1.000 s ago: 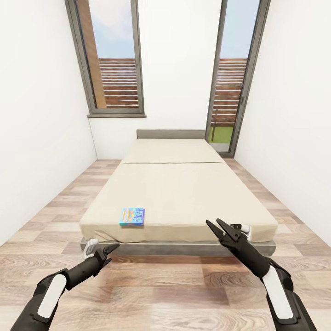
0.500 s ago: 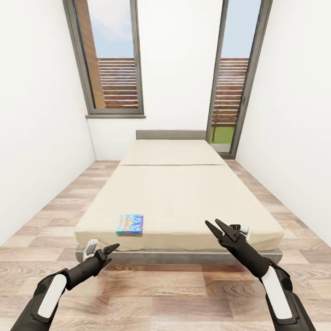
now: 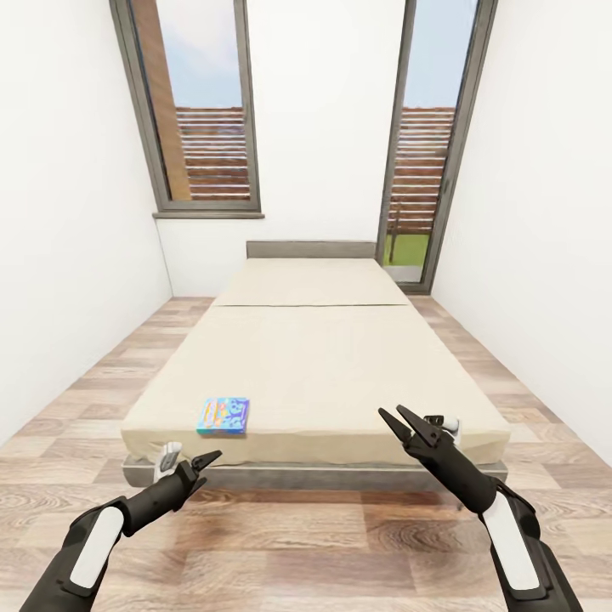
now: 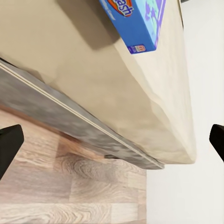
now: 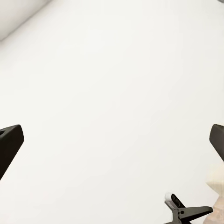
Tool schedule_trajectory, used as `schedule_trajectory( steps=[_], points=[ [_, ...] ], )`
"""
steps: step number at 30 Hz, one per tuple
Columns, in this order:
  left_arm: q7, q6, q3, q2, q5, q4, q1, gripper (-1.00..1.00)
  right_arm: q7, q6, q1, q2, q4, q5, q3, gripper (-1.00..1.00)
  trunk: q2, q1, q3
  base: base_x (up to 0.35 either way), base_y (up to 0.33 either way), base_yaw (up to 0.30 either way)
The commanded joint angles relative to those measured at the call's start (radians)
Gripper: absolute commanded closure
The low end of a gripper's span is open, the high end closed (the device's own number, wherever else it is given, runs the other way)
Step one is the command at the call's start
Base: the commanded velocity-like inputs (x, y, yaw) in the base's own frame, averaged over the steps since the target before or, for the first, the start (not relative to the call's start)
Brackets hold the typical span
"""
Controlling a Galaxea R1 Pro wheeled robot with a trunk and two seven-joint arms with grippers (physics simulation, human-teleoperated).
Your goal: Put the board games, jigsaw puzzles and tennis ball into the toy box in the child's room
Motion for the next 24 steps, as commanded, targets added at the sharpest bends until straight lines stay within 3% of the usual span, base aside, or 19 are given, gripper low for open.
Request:
schedule_trajectory(
  steps=[1,9,24],
  points=[
    [-0.002,0.007,0.002,0.000,0.002,0.000,-0.001,-1.00,0.000,0.007,0.000,0.000,0.000,-0.005,0.000,-1.00,0.000,0.000,-0.001,0.005,-0.030,0.000],
    [-0.002,0.007,0.002,0.000,0.002,0.000,-0.001,-1.00,0.001,0.007,0.000,0.000,0.000,-0.005,-0.001,-1.00,0.000,0.000,-0.001,0.012,-0.027,0.000],
    [-0.002,0.005,0.002,-0.006,0.000,0.000,-0.001,-1.00,0.002,-0.002,0.000,0.000,0.001,-0.006,-0.002,-1.00,0.000,0.000,-0.001,0.110,-0.078,0.000]
  ],
)
